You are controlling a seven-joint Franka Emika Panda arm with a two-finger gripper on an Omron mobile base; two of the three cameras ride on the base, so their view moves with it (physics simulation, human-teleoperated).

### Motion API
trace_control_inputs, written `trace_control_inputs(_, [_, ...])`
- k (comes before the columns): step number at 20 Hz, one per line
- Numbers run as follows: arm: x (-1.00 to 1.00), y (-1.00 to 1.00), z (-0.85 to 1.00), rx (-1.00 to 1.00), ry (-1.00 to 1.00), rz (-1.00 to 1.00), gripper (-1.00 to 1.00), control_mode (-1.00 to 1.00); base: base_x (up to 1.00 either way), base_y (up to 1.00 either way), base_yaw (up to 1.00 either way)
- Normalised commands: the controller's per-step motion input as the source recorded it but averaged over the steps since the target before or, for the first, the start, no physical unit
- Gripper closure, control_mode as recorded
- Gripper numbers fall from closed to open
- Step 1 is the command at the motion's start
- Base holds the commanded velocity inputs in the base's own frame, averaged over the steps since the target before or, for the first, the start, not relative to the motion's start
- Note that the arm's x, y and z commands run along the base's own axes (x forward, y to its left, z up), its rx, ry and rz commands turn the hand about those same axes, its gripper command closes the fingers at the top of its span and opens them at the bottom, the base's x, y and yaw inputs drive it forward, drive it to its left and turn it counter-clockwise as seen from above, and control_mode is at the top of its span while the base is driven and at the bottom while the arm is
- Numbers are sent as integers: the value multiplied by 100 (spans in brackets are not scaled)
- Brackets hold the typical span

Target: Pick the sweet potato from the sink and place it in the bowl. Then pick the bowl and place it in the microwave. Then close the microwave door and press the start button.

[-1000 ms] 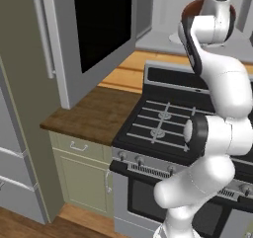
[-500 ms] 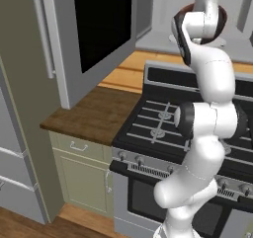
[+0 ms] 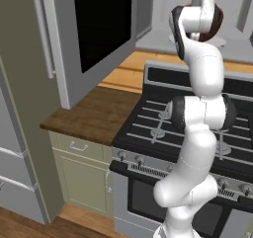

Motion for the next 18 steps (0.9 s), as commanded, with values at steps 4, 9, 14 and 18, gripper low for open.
trace_control_inputs(4, [3, 0, -37, 0, -9, 4, -100, -100, 0, 0, 0])
trace_control_inputs(9, [10, -1, -32, 1, -30, 0, -100, -100, 0, 0, 0])
trace_control_inputs(14, [-6, 4, -17, 3, -57, 0, -100, -100, 0, 0, 0])
trace_control_inputs(18, [-69, 34, -6, 1, -69, 0, -100, -100, 0, 0, 0])
